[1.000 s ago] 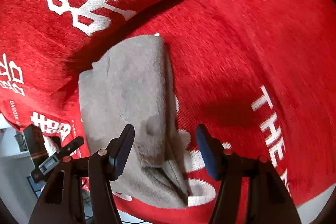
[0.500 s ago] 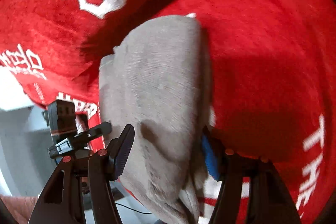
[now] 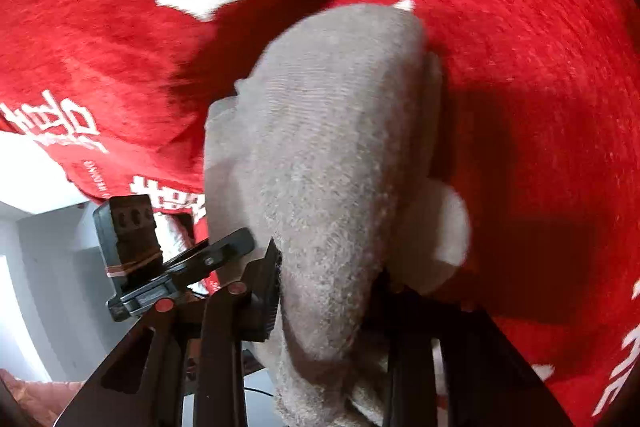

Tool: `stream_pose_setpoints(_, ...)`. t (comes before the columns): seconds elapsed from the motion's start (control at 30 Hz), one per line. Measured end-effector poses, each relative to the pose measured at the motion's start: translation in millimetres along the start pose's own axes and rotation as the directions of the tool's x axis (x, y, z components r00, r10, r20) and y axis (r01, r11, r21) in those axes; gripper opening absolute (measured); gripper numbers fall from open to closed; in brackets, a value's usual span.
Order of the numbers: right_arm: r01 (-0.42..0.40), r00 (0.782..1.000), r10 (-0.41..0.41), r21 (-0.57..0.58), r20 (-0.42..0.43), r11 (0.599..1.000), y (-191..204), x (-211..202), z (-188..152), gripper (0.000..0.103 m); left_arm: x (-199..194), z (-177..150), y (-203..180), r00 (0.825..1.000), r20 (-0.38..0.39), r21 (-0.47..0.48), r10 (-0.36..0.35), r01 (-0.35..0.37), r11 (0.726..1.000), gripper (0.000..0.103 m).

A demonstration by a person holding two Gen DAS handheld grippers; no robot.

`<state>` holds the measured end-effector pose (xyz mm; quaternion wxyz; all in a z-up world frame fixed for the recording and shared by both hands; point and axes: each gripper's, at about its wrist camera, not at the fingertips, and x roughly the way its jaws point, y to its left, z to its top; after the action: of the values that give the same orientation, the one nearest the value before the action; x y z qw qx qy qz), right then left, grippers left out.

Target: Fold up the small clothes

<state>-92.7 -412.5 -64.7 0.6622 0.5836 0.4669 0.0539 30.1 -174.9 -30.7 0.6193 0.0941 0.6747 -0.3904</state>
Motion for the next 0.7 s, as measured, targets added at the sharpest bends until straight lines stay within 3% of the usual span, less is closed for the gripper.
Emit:
stream_pose_setpoints(0.1, -0.045, 0.999, 0.045, 0.003, 0.006, 0.999, 13.9, -3.3, -5.9, 0.032, -17.4, -5.1, -1.0, 1.0, 0.023, 0.026, 0.009, -0.01, 1.0, 0.051)
stream_pose_setpoints(0.43, -0.118, 0.993, 0.118, 0.028, -0.007, 0.993, 54.3, -5.9, -31.5, 0.032, -72.2, -27.4, 0.4, 0.996, 0.077, 0.013, -0.044, 0.043, 0.999, 0.05)
stream_pose_setpoints(0.7, -0.138, 0.989, 0.139, 0.006, -0.06, 0.99, 102.7, 36.1, -68.8, 0.032, -117.7, -67.8, 37.6, 0.993, 0.117, -0.01, -0.03, 0.032, 0.999, 0.05)
